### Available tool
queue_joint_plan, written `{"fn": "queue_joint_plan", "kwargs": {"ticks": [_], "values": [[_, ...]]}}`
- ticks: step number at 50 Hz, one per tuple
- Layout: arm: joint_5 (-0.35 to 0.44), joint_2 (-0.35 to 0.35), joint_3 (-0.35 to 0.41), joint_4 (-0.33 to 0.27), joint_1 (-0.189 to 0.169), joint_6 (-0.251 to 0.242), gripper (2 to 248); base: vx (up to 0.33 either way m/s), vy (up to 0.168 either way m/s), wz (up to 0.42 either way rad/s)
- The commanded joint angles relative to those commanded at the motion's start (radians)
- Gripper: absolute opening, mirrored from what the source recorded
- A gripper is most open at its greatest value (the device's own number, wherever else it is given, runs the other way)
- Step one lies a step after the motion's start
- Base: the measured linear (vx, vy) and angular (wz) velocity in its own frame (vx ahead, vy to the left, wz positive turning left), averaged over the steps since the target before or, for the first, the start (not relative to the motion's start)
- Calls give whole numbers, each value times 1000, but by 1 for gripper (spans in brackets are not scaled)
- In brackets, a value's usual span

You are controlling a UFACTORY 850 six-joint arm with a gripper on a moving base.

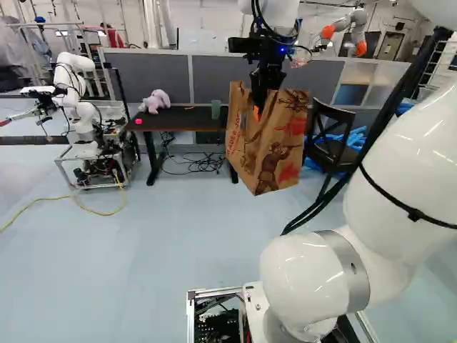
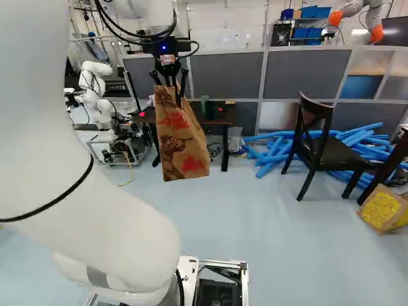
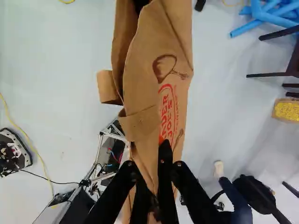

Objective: Pick up the bag on the ground and place it on the table

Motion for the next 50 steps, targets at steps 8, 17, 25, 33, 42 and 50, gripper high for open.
{"fn": "queue_joint_plan", "kwargs": {"ticks": [8, 17, 25, 33, 42, 50], "values": [[0, 0, 0, 0, 0, 0, 21, 54, 60, 266], [0, 0, 0, 0, 0, 0, 21, 74, 54, 253], [0, 0, 0, 0, 0, 0, 21, 89, 42, 160], [0, 0, 0, 0, 0, 0, 21, 98, 2, 3], [0, 0, 0, 0, 0, 0, 21, 96, 2, 0], [0, 0, 0, 0, 0, 0, 21, 106, 4, 3]]}}
